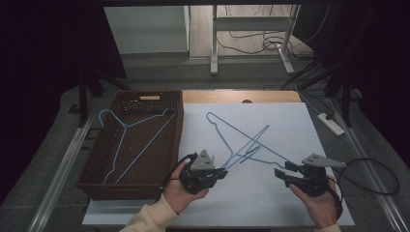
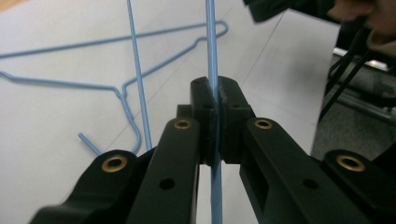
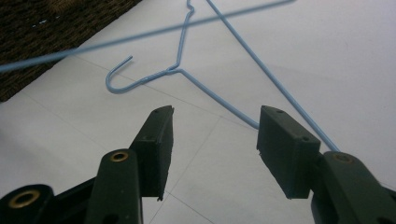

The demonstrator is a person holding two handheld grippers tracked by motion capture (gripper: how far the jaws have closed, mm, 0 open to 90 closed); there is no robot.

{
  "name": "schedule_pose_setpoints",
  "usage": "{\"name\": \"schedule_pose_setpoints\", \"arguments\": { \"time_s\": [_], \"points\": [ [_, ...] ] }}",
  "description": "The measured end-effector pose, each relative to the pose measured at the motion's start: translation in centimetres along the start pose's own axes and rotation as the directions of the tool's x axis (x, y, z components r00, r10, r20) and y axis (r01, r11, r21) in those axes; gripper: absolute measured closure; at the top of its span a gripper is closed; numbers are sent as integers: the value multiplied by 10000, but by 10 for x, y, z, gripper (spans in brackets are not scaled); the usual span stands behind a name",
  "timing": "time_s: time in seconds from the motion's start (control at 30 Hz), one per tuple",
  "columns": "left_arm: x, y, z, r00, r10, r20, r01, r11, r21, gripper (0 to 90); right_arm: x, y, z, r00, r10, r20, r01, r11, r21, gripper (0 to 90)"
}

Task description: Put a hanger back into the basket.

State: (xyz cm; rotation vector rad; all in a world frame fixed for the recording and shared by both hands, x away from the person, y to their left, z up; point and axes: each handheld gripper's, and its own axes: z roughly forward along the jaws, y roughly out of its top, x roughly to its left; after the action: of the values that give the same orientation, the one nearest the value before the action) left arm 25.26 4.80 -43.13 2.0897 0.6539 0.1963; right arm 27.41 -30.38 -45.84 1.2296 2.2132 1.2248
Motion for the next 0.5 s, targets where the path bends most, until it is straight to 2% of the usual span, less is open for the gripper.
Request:
{"name": "schedule_pose_setpoints", "arguments": {
  "time_s": [0.13, 0.2, 0.3, 0.5],
  "points": [
    [6, 9, -19, 9992, -260, 302, 273, 9986, -444, 869, 1, 0, 1, 9999, -120, -46, 121, 9999, 113, 460],
    [13, 14, -32, 9986, -402, 353, 426, 9966, -700, 869, 1, -1, 4, 9997, -183, -184, 188, 9993, 313, 450],
    [18, 18, -42, 9979, -538, 360, 568, 9944, -892, 869, 2, -1, 5, 9995, -241, -180, 248, 9991, 345, 450],
    [35, 21, -71, 9978, -651, -103, 633, 9897, -1282, 869, 2, -1, 4, 9995, -284, -136, 287, 9993, 226, 451]
  ]
}}
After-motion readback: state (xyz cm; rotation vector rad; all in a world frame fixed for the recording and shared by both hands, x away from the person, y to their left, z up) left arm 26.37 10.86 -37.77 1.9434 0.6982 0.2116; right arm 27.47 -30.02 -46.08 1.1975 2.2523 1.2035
